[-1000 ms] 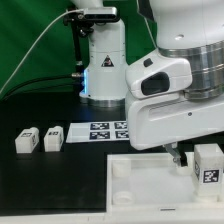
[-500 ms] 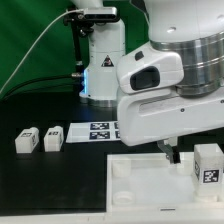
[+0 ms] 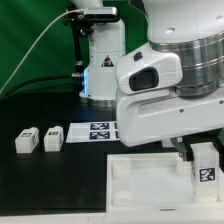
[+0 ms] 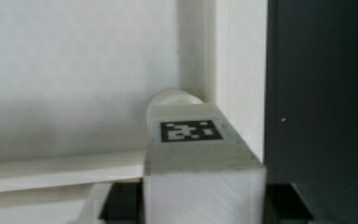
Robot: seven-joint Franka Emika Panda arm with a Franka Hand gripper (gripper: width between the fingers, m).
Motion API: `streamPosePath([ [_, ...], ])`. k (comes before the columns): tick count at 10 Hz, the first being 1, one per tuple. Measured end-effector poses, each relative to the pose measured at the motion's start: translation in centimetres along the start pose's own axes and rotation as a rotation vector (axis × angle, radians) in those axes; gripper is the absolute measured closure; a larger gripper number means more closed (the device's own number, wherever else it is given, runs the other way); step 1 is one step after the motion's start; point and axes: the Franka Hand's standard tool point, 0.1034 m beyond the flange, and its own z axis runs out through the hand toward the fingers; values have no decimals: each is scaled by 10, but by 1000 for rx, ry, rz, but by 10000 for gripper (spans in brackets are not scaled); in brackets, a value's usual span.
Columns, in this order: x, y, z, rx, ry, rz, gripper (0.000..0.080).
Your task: Assemble one leg
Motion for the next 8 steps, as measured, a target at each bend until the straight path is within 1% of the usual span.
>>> streamPosePath([
  [2, 0, 0, 0, 1, 0, 33, 509],
  [3, 0, 0, 0, 1, 0, 126, 509],
  [5, 5, 1, 0, 36, 38, 513, 509],
  [6, 6, 1, 0, 44, 45, 657, 509],
  [7, 7, 2, 0, 67, 55, 820, 508],
  [8, 7, 3, 0, 85, 61, 961, 508],
])
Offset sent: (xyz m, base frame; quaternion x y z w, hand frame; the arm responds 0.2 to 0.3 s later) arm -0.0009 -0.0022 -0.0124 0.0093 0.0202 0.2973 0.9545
